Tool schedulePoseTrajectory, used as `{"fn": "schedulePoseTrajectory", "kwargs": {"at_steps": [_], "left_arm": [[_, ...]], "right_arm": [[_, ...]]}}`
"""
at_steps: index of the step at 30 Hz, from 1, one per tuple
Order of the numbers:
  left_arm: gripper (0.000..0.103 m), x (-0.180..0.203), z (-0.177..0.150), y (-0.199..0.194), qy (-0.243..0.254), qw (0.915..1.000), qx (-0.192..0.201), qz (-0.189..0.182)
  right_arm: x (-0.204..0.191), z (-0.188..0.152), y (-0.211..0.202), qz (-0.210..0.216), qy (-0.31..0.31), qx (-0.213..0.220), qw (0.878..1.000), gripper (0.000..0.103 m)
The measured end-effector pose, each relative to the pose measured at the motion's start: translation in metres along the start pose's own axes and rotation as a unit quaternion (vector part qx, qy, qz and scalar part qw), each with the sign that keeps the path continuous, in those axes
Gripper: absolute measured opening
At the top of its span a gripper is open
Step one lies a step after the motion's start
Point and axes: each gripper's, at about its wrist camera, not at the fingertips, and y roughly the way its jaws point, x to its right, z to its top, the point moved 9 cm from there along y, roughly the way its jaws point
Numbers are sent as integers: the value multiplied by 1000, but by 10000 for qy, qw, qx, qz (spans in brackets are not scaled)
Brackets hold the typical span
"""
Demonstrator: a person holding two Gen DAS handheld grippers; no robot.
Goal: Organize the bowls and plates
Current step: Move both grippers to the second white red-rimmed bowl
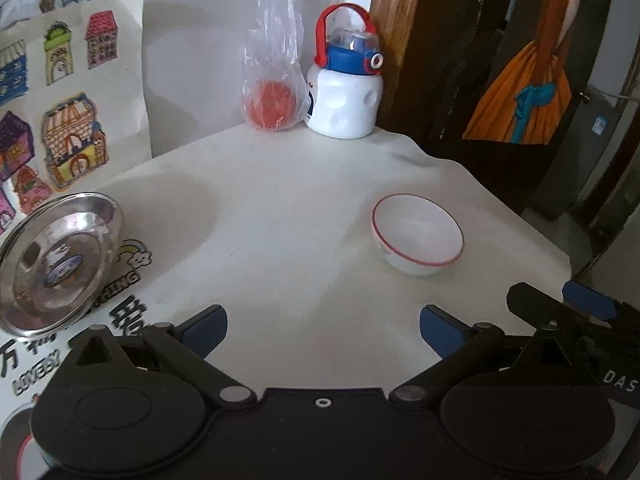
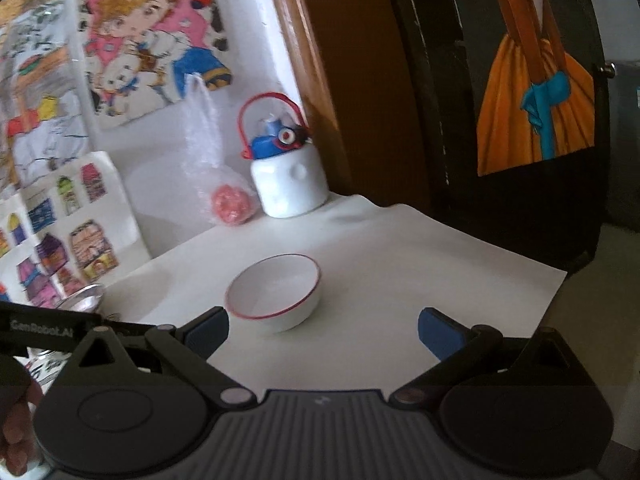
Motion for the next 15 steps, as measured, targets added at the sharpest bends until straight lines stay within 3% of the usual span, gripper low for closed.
{"fn": "schedulePoseTrajectory", "kwargs": {"at_steps": [9,15], "left_arm": [[102,2,30,47,-330,9993,-112,126],[102,4,42,69,-292,9993,-134,197]], "right_arm": [[14,7,49,-114,408,-240,9988,103],[17,8,63,-185,224,-329,9990,102]]}}
